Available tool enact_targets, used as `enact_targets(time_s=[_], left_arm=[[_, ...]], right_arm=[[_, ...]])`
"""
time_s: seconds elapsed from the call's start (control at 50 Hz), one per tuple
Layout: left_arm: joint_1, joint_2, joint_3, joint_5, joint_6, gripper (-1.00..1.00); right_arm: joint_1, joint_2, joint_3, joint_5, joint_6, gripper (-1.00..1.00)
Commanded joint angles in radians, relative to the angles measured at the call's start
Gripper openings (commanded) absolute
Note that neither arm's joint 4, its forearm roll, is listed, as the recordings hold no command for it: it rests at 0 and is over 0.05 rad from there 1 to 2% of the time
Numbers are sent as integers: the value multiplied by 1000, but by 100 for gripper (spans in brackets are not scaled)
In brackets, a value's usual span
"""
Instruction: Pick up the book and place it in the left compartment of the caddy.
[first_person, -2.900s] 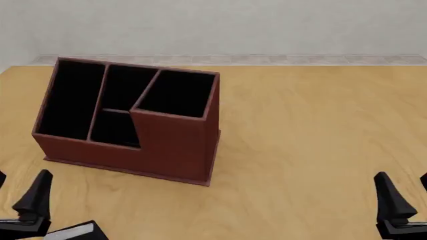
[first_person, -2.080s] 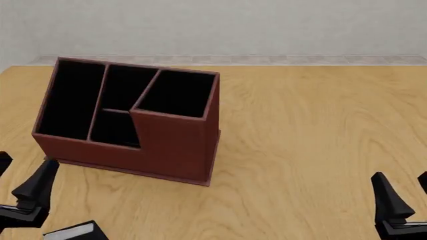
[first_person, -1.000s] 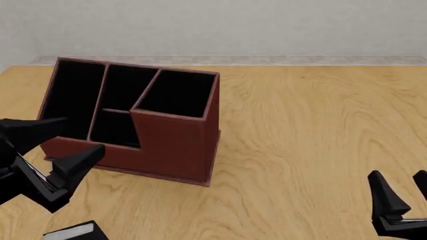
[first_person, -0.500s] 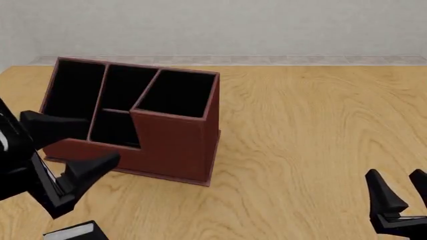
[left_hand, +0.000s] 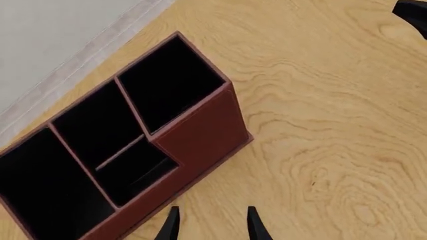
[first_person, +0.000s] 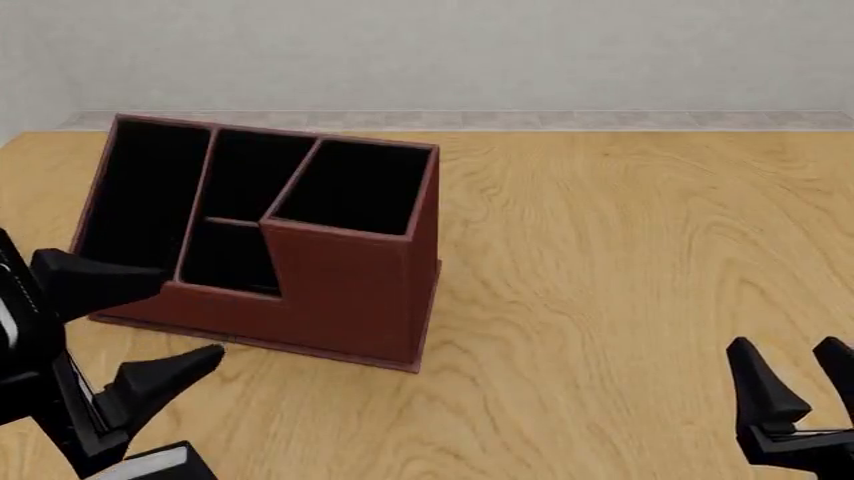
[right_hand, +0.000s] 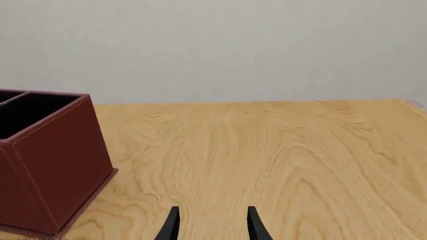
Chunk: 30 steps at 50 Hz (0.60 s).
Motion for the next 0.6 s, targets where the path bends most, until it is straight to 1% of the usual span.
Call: enact_targets(time_s=[0.02, 0.04, 0.06, 0.26, 0.42, 0.6], left_arm=[[22, -32, 24, 59, 30, 100], [25, -38, 30, 61, 39, 100], [18, -38, 27, 68, 28, 100], [21, -57, 63, 90, 45, 100], [24, -58, 67, 102, 57, 100], [26, -77, 94, 121, 85, 100]], right_arm=[[2, 20, 0, -13, -5, 100], [2, 21, 0, -13, -5, 100], [2, 22, 0, -14, -6, 100], [2, 34, 0, -22, -7, 100], [1, 42, 0, -27, -8, 100], [0, 56, 0, -36, -11, 100]])
